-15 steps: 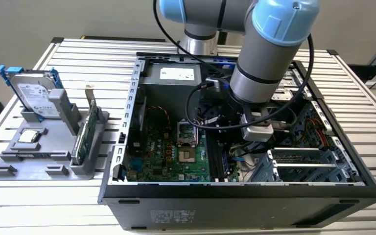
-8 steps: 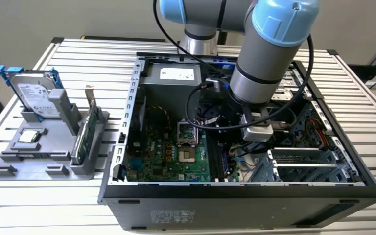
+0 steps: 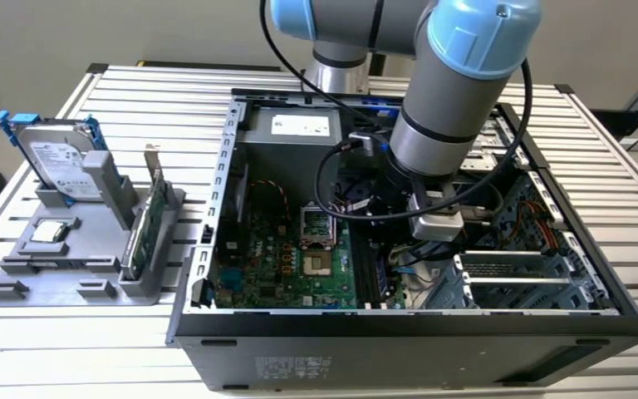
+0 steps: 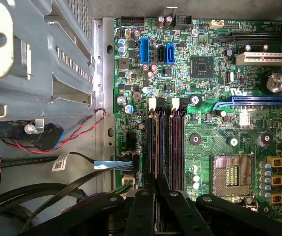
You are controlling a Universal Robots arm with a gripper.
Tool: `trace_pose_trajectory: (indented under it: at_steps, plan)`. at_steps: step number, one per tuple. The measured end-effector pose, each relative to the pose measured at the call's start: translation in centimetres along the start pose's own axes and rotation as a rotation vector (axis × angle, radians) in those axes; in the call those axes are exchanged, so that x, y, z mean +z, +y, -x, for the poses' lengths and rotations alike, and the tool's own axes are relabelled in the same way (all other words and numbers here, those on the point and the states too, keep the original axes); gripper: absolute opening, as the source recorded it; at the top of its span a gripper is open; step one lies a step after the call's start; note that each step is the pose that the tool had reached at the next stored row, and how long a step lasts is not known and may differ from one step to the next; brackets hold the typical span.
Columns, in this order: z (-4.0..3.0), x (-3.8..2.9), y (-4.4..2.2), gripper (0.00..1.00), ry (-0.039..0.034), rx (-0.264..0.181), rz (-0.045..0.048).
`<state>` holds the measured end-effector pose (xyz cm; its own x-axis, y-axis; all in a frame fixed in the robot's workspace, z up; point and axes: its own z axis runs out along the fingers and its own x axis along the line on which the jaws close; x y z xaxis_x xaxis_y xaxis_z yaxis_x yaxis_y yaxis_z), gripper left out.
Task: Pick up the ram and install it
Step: 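Insert the ram into the slot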
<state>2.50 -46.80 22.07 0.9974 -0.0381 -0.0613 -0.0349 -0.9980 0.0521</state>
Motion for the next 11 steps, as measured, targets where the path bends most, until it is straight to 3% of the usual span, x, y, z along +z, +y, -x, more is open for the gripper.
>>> trace_pose_trajectory:
  at_steps: [11]
  plan:
    - [-0.12, 0.06, -0.01, 0.0, -0.0001, 0.0, -0.0024]
